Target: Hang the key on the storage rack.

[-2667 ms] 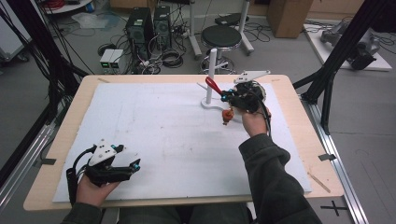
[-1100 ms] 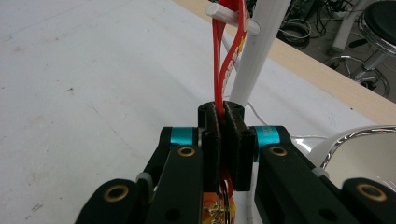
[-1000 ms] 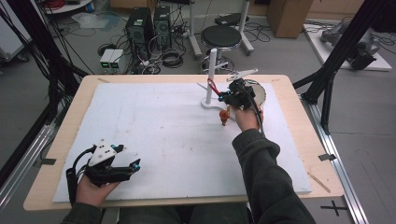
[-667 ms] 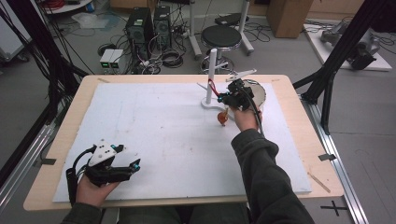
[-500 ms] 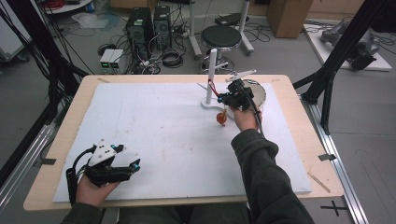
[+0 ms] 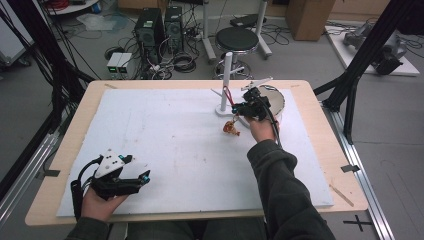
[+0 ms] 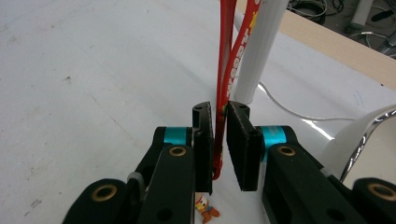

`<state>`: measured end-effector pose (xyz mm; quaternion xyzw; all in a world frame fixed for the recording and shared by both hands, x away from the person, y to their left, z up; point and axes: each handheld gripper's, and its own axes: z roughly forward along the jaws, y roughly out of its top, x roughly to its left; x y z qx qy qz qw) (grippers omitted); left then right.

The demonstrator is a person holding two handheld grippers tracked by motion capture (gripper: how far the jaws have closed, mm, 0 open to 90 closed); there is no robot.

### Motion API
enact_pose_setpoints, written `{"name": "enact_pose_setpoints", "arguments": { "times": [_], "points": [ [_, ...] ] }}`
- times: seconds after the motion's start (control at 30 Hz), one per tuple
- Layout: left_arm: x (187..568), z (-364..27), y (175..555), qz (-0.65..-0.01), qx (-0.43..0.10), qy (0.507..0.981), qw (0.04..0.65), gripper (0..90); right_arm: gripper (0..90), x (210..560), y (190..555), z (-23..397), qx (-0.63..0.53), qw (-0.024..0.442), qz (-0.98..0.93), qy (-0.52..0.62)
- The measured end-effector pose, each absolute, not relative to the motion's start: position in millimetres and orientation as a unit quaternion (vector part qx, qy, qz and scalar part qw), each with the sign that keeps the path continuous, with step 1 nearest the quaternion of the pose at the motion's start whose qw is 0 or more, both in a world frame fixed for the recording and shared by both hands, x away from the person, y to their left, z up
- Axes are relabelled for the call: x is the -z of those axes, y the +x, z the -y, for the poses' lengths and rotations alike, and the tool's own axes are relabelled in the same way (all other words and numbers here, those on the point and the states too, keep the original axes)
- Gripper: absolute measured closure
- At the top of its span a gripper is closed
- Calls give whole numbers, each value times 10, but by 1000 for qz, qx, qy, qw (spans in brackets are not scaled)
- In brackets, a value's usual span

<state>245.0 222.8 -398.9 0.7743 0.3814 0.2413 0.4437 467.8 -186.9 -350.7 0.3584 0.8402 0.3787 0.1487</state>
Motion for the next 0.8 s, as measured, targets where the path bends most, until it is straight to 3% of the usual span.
{"name": "enact_pose_setpoints", "arguments": {
  "times": [0.4,0.8],
  "points": [
    [3991,-2228,2456,-383,-242,773,444,217,767,3459,4658,1944,-405,142,-829,360],
    [3992,-2222,2477,-386,-241,772,443,217,711,3458,4684,2028,-458,101,-810,353]
  ]
}}
